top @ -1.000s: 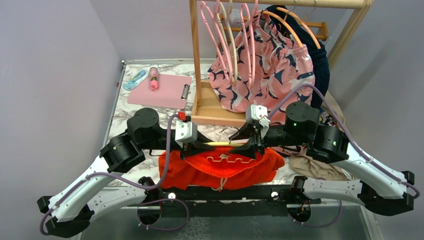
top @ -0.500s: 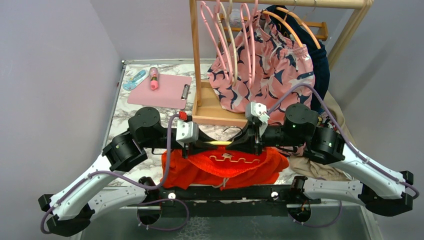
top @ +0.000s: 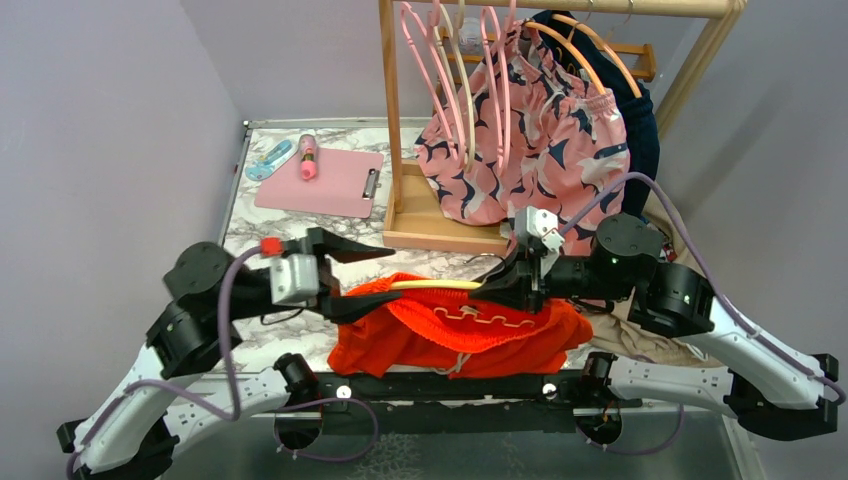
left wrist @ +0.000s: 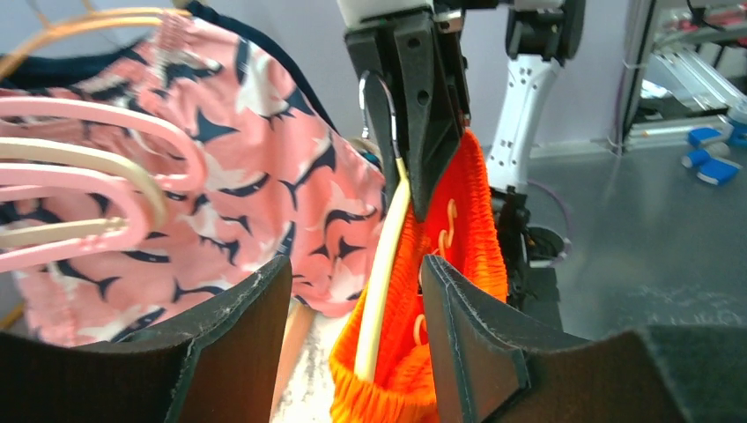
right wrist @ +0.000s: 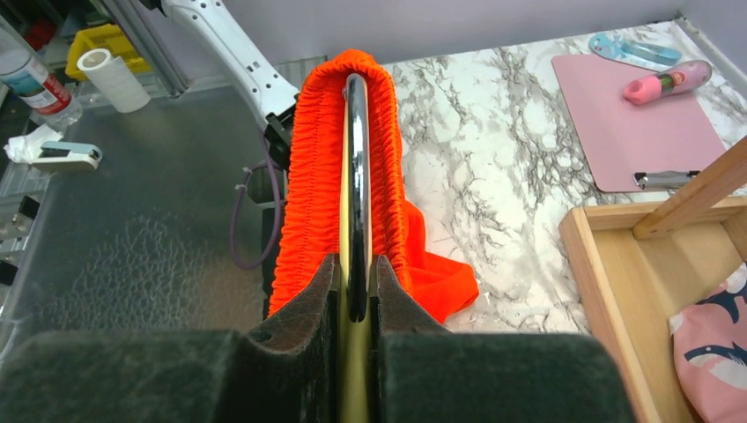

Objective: Place the shorts on the hanger
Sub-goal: Hang the shorts on the hanger.

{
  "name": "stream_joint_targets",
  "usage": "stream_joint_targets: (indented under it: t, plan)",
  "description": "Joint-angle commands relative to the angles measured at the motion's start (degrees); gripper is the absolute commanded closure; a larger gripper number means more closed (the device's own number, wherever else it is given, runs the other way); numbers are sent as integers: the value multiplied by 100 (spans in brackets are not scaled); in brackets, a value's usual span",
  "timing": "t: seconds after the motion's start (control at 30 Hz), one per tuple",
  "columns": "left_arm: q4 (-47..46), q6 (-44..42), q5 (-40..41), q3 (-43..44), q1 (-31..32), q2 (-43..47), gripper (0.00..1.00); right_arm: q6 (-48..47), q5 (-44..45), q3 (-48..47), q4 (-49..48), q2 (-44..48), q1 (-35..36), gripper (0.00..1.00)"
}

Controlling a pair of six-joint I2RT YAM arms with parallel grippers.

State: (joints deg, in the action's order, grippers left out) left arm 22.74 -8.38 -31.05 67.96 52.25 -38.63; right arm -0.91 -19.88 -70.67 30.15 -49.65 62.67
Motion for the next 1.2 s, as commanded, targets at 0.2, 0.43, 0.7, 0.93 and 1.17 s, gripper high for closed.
stream_joint_targets:
  t: [0.2, 0.43, 0.7, 0.93, 1.17]
  plan:
    - [152, 68, 328, -180, 9, 721, 44, -47, 74, -742, 438, 233, 5, 99]
    - [142, 113, -156, 27, 5, 389, 46, -32, -71, -1351, 535, 37, 1, 99]
    - [-381, 617, 81, 452, 5, 298, 45, 64, 1532, -1153, 60, 59, 6, 99]
    - [-892, 1998, 1913, -160, 5, 648, 55, 371, 2742, -1024, -351, -180, 6, 99]
    - [-848, 4134, 3493, -1296, 5, 1074, 70, 680, 3227, -1227, -429, -744, 7, 99]
